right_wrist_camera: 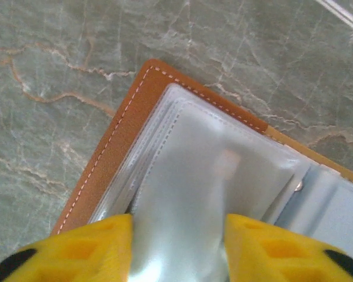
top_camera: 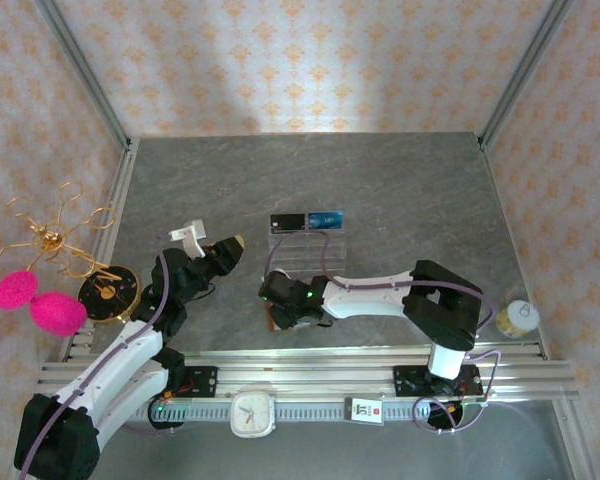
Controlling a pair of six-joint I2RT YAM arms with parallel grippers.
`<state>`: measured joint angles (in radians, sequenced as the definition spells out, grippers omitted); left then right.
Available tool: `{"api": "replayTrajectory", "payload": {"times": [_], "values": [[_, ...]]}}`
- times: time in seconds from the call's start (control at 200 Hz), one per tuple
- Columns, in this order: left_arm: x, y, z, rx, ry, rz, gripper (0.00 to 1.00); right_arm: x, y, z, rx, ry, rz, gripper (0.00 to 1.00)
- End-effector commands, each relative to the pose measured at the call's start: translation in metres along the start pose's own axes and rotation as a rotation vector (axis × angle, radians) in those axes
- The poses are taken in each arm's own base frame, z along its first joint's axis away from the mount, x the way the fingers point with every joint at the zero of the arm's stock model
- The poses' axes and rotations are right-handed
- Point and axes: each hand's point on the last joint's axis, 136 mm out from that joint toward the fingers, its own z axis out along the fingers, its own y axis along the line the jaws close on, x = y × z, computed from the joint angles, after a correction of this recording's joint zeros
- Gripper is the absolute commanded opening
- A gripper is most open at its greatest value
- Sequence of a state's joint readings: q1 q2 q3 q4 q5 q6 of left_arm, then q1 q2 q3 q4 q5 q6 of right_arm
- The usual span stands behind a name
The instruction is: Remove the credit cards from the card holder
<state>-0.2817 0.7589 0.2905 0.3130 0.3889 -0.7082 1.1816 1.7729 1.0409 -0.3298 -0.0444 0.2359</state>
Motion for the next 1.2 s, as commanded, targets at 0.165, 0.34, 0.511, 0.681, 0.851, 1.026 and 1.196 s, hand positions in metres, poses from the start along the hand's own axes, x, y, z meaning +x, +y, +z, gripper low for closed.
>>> {"api": "replayTrajectory", "payload": {"times": [0.165, 0.34, 0.511, 0.681, 0.851, 1.026, 1.196], "values": [[0.046, 0.002, 0.008, 0.010, 0.141, -0.013, 0.36, 0.002, -0.012, 0.007, 0.044, -0.020, 0.074, 0.01], [0.093, 0.004, 0.014, 0.016, 0.278, -0.025, 0.11, -0.024, -0.009, -0.012, -0.107, -0.147, 0.224, 0.00], [0.129, 0.000, 0.015, 0.033, 0.397, -0.009, 0.00, -0.027, -0.007, -0.016, -0.169, -0.170, 0.262, 0.00], [0.157, 0.003, 0.019, 0.012, 0.504, 0.003, 0.00, -0.028, -0.008, -0.021, -0.182, -0.200, 0.291, 0.01], [0.171, 0.012, 0.024, -0.032, 0.566, 0.014, 0.00, -0.034, -0.017, -0.044, -0.178, -0.287, 0.317, 0.18], [0.179, -0.015, 0.033, 0.046, 0.614, 0.028, 0.00, -0.028, -0.052, -0.075, -0.084, -0.399, 0.408, 0.45], [0.207, -0.044, 0.046, 0.096, 0.724, 0.066, 0.00, -0.014, -0.081, -0.097, -0.028, -0.465, 0.493, 0.45]]}}
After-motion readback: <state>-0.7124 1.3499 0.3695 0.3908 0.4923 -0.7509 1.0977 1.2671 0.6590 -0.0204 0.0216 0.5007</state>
